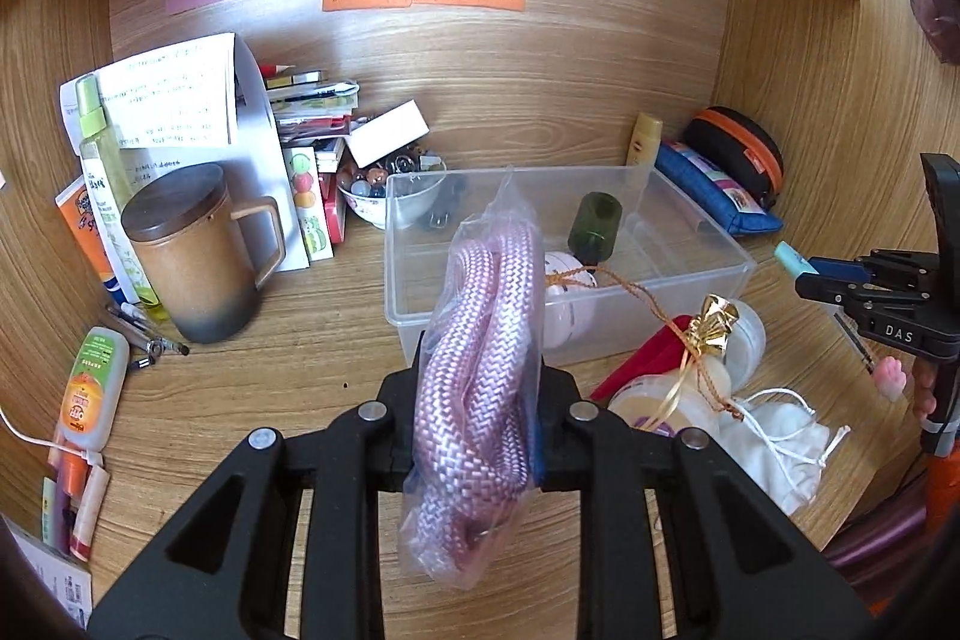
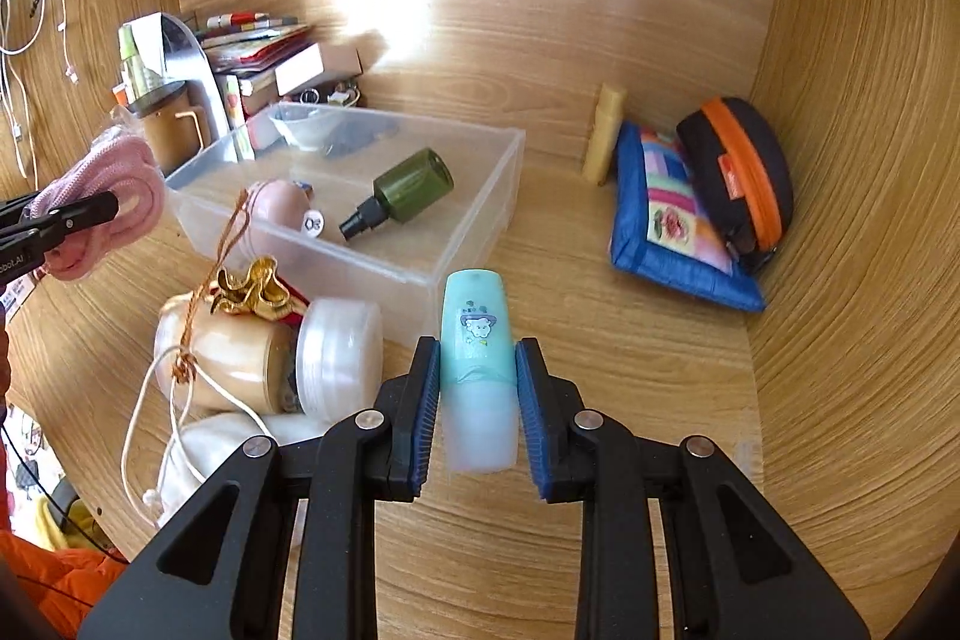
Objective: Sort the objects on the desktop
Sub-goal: 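Carry the pink rope bag and mint-green tube with both grippers over the clear box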
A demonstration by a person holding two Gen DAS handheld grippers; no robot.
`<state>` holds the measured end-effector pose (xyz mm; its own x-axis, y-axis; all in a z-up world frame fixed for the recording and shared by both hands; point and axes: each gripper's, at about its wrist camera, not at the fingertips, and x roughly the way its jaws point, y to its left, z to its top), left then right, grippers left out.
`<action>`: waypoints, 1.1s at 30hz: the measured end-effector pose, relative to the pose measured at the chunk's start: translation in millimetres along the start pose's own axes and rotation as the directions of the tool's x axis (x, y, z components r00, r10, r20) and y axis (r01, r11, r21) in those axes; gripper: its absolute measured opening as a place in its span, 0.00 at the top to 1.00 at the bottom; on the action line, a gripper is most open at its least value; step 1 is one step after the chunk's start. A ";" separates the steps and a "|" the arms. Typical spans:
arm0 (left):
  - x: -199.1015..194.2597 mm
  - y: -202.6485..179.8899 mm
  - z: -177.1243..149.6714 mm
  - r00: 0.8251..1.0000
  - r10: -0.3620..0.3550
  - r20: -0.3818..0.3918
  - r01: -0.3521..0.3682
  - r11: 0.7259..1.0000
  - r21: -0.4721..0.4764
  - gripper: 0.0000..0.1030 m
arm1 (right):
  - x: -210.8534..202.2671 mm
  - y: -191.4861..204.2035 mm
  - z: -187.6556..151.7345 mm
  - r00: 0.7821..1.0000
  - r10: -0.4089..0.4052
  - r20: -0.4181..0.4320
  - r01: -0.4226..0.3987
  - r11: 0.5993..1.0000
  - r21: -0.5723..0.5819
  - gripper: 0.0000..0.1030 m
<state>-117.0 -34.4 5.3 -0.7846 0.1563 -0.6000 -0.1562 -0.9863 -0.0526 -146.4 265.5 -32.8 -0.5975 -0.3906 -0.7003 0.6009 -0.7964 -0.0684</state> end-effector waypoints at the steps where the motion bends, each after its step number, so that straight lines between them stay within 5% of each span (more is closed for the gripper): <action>1: -0.4 0.4 1.1 1.000 0.002 0.004 -0.002 1.000 -0.003 0.77 | 1.0 0.1 1.1 1.000 -0.002 -0.001 0.002 1.000 -0.002 0.78; 33: 43.9 5.3 63.2 0.999 -0.008 0.035 0.008 1.000 0.023 0.77 | 36.5 12.9 66.7 0.996 0.076 0.045 -0.075 0.997 -0.037 0.78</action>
<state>-190.2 -29.5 29.1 -0.8035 0.1664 -0.5717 -0.1761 -0.9836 -0.0388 -195.9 210.2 -11.9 -0.5733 -0.4707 -0.6707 0.6631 -0.7473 -0.0424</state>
